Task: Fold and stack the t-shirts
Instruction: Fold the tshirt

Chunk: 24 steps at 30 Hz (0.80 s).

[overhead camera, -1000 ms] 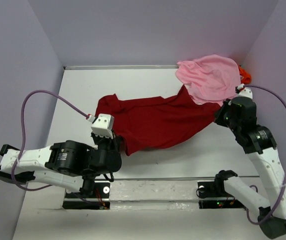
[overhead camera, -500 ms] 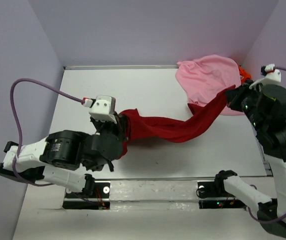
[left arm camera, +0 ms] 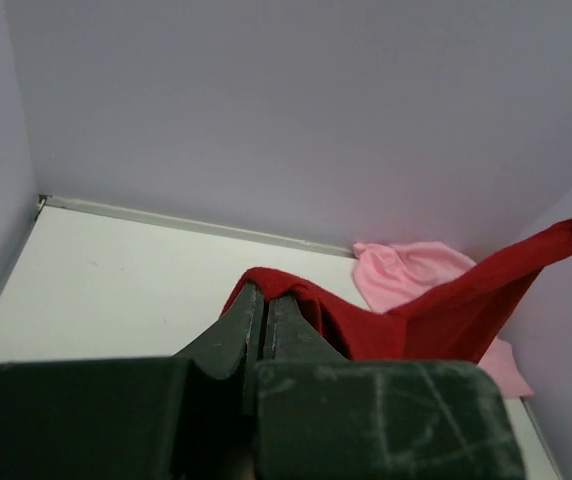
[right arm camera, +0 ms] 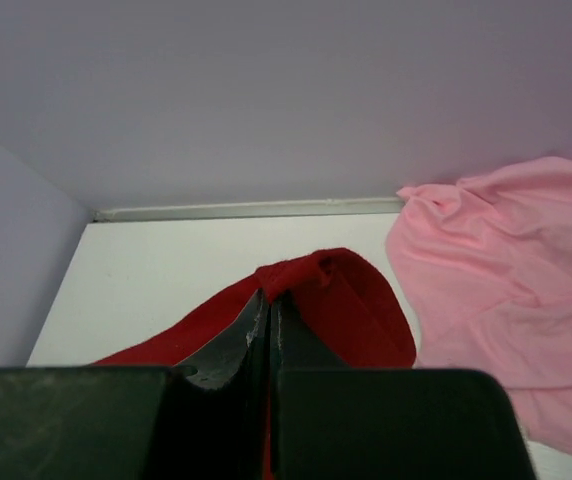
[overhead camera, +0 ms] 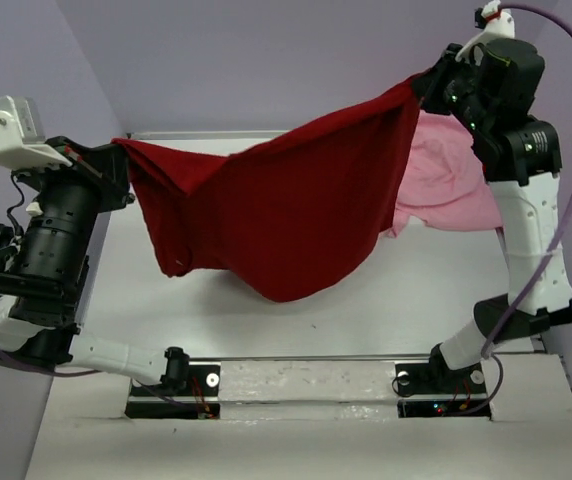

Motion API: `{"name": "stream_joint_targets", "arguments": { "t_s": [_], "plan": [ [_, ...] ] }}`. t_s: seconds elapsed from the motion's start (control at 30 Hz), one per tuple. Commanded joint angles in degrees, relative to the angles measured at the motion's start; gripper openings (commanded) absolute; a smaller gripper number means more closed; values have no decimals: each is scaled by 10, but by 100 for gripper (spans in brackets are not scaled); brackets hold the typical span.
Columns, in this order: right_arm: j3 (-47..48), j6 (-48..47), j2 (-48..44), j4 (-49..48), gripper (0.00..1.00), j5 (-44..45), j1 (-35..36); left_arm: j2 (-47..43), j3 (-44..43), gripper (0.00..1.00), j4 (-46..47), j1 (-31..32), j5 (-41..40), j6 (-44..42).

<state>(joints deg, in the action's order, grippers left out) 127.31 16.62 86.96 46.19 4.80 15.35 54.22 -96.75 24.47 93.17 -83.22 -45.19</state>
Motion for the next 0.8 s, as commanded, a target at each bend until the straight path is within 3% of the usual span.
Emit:
{"name": "stream_joint_targets", "arguments": {
  "t_s": [0.0, 0.27, 0.37, 0.47, 0.5, 0.53, 0.57, 0.6, 0.63, 0.73, 0.77],
  "plan": [
    [70, -13, 79, -22, 0, -36, 1, 17, 1, 0, 218, -13, 10, -218],
    [226, -17, 204, -1, 0, -42, 6, 18, -48, 0, 250, -18, 52, -274],
    [253, -28, 208, -21, 0, -44, 21, 74, -112, 0, 216, -20, 50, -285],
    [237, -38, 203, -17, 0, -32, 28, 108, -117, 0, 221, -43, 63, -296],
    [225, -41, 202, -18, 0, -31, 28, 113, -118, 0, 173, -69, 72, -261],
    [214, -42, 204, -17, 0, -27, 34, 119, -135, 0, 68, -166, 86, -76],
    [204, -45, 205, -18, 0, -19, 34, 143, -166, 0, -216, -228, 166, 59],
    [189, -48, 211, -17, 0, -19, 34, 159, -215, 0, -329, -301, 230, 178],
    [182, -48, 211, -19, 0, -17, 34, 164, -193, 0, -380, -427, 329, 287],
    [177, -47, 212, -18, 0, -14, 34, 178, -80, 0, -385, -587, 491, 381],
    [177, -51, 211, -21, 0, -9, 34, 199, -72, 0, -384, -603, 506, 411]
  ]
}}
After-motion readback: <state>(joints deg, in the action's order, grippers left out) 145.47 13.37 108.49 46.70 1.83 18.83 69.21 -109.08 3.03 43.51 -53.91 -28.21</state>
